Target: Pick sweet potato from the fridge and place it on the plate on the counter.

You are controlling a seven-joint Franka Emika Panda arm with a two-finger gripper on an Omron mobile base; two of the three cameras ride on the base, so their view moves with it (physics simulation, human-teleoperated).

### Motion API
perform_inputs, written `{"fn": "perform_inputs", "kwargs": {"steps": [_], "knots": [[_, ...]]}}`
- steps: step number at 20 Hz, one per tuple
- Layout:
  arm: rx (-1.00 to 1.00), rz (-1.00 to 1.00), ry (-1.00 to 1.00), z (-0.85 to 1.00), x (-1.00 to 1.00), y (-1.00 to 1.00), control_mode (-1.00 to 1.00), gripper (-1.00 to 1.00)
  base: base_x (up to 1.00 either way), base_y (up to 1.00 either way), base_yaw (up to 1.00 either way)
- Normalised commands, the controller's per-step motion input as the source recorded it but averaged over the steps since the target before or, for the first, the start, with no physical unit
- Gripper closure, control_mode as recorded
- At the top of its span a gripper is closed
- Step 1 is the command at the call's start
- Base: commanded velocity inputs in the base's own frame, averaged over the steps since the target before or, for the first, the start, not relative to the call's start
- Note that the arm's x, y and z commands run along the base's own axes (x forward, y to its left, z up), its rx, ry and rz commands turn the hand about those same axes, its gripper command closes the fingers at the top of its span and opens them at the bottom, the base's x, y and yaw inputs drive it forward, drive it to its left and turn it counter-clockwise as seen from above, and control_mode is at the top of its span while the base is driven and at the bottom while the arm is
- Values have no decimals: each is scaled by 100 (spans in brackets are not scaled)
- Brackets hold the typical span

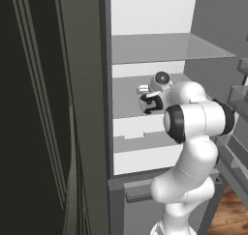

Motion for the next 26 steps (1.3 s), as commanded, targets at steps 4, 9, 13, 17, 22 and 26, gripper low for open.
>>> {"fn": "perform_inputs", "kwargs": {"steps": [4, 9, 13, 17, 22, 26], "knots": [[2, 0, 0, 0, 12, -7, -100, -100, 0, 0, 0], [2, 0, 1, 0, 6, -6, -100, -100, 0, 0, 0], [3, 0, 2, 0, 1, -8, -100, -100, 0, 0, 0], [2, 0, 1, 0, 7, -6, -100, -100, 0, 0, 0], [0, 0, 0, 0, 13, -1, -100, -100, 0, 0, 0], [0, 0, 0, 0, 13, 0, -100, -100, 0, 0, 0]]}}
